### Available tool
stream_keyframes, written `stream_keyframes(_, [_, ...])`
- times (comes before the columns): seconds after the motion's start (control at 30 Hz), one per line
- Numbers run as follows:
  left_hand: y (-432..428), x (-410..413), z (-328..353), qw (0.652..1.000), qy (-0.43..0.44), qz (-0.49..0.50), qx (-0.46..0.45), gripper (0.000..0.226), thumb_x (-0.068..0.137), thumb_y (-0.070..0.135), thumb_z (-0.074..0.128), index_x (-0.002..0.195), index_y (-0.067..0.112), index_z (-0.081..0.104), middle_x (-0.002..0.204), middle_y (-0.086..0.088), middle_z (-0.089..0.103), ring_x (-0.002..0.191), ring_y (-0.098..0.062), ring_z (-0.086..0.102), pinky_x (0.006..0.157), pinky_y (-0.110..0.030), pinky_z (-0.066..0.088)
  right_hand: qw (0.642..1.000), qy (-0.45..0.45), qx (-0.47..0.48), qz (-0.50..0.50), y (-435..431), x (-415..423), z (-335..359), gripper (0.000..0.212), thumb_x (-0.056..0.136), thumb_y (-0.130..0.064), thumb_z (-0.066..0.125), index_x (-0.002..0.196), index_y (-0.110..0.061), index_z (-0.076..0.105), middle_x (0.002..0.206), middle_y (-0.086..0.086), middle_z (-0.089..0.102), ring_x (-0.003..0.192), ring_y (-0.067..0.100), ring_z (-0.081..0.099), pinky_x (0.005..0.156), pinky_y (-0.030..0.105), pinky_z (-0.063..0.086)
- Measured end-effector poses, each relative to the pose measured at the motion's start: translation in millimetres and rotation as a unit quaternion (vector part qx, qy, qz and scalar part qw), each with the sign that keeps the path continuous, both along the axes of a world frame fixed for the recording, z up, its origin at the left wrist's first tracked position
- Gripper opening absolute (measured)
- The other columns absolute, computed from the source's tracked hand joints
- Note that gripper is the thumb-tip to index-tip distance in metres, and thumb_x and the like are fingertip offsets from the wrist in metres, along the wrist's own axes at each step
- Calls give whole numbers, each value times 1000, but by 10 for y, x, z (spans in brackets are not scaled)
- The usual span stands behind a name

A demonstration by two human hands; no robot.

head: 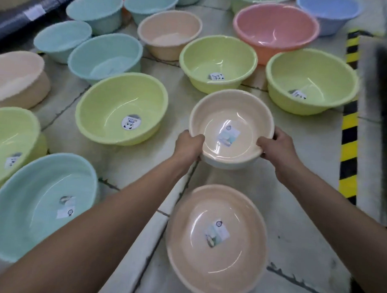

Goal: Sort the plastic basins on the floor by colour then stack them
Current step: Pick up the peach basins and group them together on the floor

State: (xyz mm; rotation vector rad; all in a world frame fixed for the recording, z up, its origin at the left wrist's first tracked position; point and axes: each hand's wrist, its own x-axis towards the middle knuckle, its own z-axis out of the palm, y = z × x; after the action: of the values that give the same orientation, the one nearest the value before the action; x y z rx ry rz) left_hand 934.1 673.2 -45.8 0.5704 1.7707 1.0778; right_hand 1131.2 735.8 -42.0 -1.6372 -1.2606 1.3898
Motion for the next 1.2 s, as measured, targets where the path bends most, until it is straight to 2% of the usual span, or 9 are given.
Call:
stream_keyframes(0.2, [192,190,-409,999,1,-25,-34,50,64,22,50,110,10,64,102,-15,71,92,-33,70,75,-50,62,998,-18,-38,-38,94,227,-516,28,83,-5,53,99,-26,63,88,-7,66,82,15,62,91,45,57])
stream_keyframes(0.3, [219,205,-509,999,17,-21,-37,51,64,26,50,111,12,64,102,-12,71,91,-32,70,79,-52,60,999,-12,-29,-45,103,236,-627,30,84,-10,52,106,-25,64,87,-9,65,83,16,62,81,37,55])
stream_keyframes(0.43, [181,147,-469,998,2,-53,-37,38,82,36,65,113,14,62,99,-3,70,89,-20,70,83,-44,60,998,22,-27,-53,64,239,-620,25,88,-26,58,113,-29,62,100,-9,69,93,14,66,86,37,56])
stream_keyframes(0.6, [-468,-25,-545,988,9,-150,-39,67,79,59,68,130,18,58,118,-2,67,104,-13,66,94,-36,56,991,72,-106,-46,-508,422,-701,76,79,-62,65,142,-24,47,130,-4,62,111,14,65,93,43,56])
stream_keyframes(0.73, [-1235,-67,-674,983,58,-171,-44,50,82,46,74,126,26,60,116,11,66,106,-1,63,92,-23,49,993,4,-114,35,-1258,585,-753,49,92,-38,66,136,-21,53,121,-3,63,105,11,63,85,27,49])
stream_keyframes(0.87, [-1895,39,-800,995,24,-80,-52,34,82,20,77,113,22,64,104,4,72,95,-16,70,80,-31,57,989,-8,-142,48,-1813,639,-812,31,87,-23,74,116,-25,65,107,1,73,96,23,71,79,42,59])
stream_keyframes(0.93, [-2088,109,-862,998,15,-45,-39,35,77,7,73,108,23,65,102,2,73,96,-23,70,75,-28,56,990,-10,-135,27,-1956,606,-845,31,84,-11,73,111,-25,65,105,4,73,96,27,70,82,46,58])
stream_keyframes(1.03, [-2238,79,-743,999,15,-34,-19,48,70,-4,56,101,32,60,100,12,68,93,-11,67,69,-14,51,994,-11,-111,13,-2015,431,-731,49,80,11,56,113,-25,62,105,6,69,97,29,65,76,40,54])
stream_keyframes(1.2, [-2632,-550,-180,999,43,-16,-3,45,67,0,51,106,21,56,96,5,63,82,-9,62,55,-11,46,988,16,-101,114,-2059,-216,-285,54,77,13,44,103,-30,64,102,6,69,89,25,65,70,43,54])
